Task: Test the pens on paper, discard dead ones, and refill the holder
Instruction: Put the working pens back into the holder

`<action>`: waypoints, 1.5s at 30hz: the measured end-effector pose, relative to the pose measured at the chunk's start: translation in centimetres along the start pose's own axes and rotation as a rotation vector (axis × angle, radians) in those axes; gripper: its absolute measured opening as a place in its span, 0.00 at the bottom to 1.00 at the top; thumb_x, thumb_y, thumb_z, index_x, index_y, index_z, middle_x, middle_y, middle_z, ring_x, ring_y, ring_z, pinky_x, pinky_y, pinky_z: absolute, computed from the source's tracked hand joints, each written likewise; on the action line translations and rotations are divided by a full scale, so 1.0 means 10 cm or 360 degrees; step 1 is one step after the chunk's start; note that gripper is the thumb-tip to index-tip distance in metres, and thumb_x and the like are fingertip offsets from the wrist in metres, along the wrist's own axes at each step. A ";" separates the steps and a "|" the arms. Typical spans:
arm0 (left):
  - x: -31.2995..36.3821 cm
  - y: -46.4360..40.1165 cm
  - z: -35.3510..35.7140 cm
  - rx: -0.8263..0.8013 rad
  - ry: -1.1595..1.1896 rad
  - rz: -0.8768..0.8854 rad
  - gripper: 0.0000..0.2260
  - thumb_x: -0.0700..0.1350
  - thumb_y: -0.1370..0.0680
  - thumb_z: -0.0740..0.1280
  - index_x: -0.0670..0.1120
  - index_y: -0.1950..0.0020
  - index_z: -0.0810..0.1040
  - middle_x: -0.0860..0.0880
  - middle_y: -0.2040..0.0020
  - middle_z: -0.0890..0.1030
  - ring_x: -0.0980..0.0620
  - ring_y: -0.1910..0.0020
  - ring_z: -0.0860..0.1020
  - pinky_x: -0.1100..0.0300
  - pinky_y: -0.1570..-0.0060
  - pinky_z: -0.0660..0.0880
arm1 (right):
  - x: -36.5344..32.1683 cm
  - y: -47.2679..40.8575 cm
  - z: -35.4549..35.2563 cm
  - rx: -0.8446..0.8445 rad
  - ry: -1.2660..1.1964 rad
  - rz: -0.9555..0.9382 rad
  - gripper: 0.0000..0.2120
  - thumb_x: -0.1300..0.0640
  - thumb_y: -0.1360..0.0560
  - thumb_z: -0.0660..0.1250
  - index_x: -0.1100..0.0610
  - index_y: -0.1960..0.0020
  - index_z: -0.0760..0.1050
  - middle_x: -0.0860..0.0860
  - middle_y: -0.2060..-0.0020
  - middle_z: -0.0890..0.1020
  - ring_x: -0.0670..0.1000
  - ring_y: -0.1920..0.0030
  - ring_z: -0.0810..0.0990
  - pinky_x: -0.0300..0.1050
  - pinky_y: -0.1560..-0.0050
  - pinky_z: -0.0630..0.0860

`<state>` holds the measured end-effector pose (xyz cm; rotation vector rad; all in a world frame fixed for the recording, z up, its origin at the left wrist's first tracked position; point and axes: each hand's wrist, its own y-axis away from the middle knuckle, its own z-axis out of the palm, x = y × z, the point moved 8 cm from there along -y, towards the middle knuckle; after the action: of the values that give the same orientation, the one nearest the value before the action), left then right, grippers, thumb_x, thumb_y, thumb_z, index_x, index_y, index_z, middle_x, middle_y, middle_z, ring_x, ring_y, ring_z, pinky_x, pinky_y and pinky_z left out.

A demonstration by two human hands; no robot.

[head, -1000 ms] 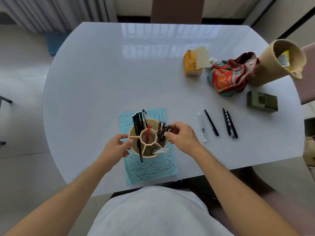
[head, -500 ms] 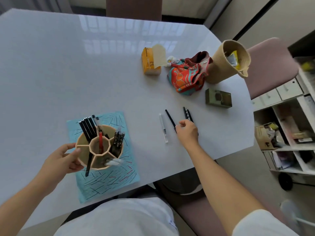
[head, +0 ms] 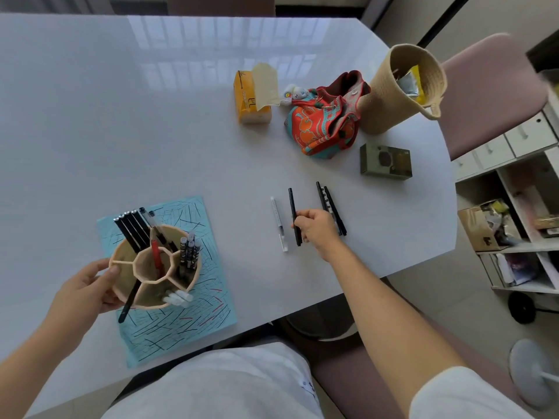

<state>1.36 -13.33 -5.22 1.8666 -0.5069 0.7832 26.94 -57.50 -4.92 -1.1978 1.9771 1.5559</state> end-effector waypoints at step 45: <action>0.41 0.15 0.20 -0.0034 0.0111 -0.0031 0.07 0.47 0.17 0.64 0.51 0.44 0.82 0.43 0.57 0.86 0.46 0.63 0.86 0.59 0.67 0.82 | -0.21 0.67 0.57 -0.0805 -0.1085 0.0114 0.08 0.66 0.21 0.62 0.60 0.49 0.79 0.58 0.55 0.84 0.58 0.53 0.84 0.53 0.49 0.82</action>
<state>3.82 -15.78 -1.87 1.8155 -0.4504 0.8241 21.64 -51.20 -1.16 -0.6004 1.2338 2.2055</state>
